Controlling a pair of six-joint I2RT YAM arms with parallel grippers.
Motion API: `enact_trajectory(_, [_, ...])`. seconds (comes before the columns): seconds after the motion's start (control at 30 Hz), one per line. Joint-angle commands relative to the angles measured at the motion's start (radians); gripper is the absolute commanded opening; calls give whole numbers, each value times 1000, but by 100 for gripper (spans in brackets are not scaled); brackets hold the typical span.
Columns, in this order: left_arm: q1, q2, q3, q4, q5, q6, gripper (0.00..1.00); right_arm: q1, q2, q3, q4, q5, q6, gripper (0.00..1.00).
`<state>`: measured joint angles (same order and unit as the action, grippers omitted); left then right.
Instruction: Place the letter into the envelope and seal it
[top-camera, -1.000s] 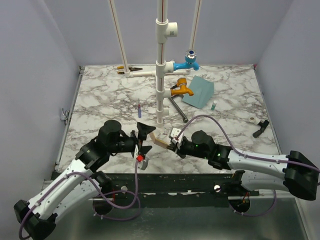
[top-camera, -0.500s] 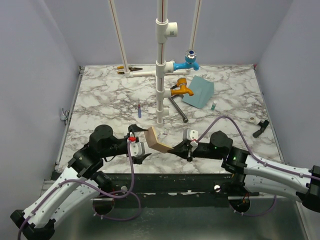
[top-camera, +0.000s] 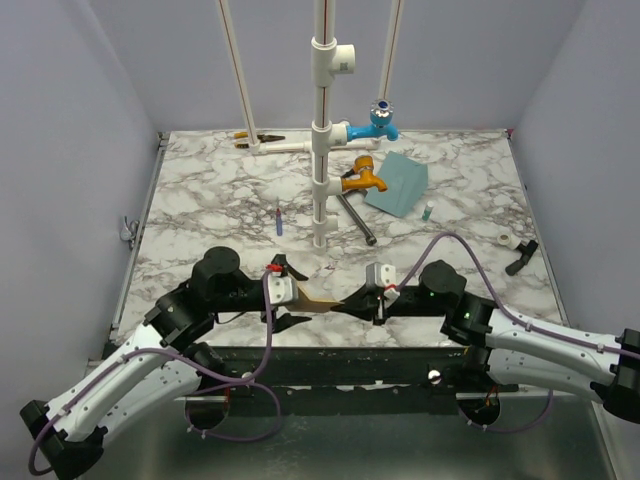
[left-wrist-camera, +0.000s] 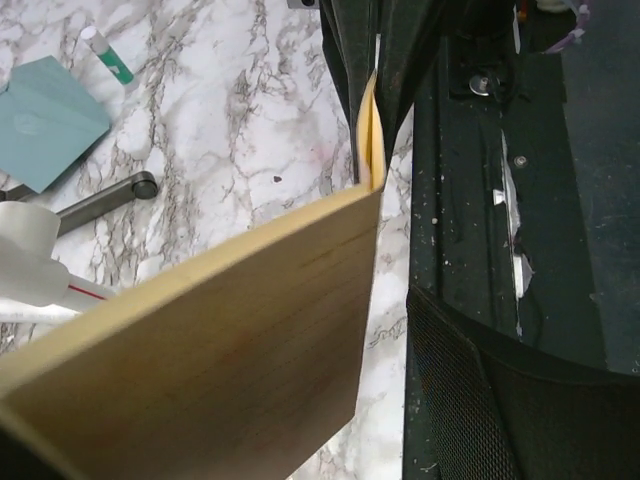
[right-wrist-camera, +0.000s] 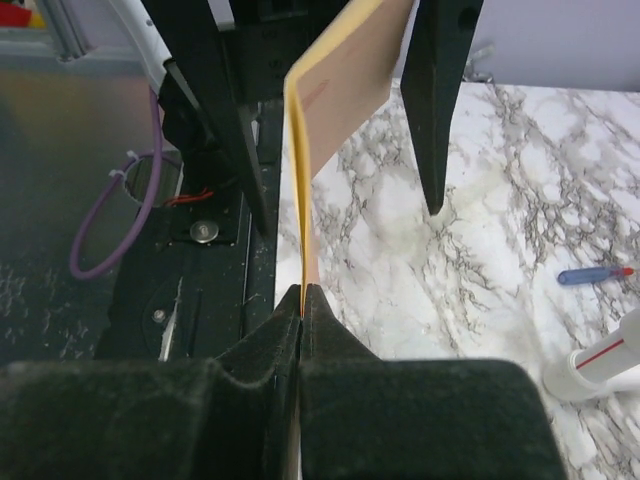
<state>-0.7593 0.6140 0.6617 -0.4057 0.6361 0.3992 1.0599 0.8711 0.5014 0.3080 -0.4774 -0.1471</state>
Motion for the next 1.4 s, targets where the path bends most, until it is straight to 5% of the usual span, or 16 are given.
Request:
enact_trajectory(0.0, [-23, 15, 35, 5, -82, -9, 81, -1, 11, 64, -18, -3, -11, 1])
enact_trajectory(0.17, [25, -35, 84, 0, -314, 172, 99, -1, -10, 63, -155, 183, 27, 1])
enact_trajectory(0.43, [55, -143, 39, -72, -207, 271, 96, -3, 0, 61, -201, 284, 145, 1])
enact_trajectory(0.6, [38, -119, 33, -73, -173, 171, 93, -2, 28, 83, -126, 188, 184, 1])
enact_trajectory(0.87, [-33, -30, 103, -61, -122, 7, 69, -2, 70, 131, -95, 123, 174, 1])
enact_trajectory(1.17, [-37, -2, 103, -51, -133, 16, 70, -3, 54, 103, -29, -34, 77, 1])
enact_trajectory(1.27, [-38, 0, 100, -51, -87, 21, 48, -3, 57, 98, -2, -31, 64, 1])
enact_trajectory(1.37, [-39, 3, 101, -52, -62, 23, 45, -3, 78, 110, 3, -33, 45, 1])
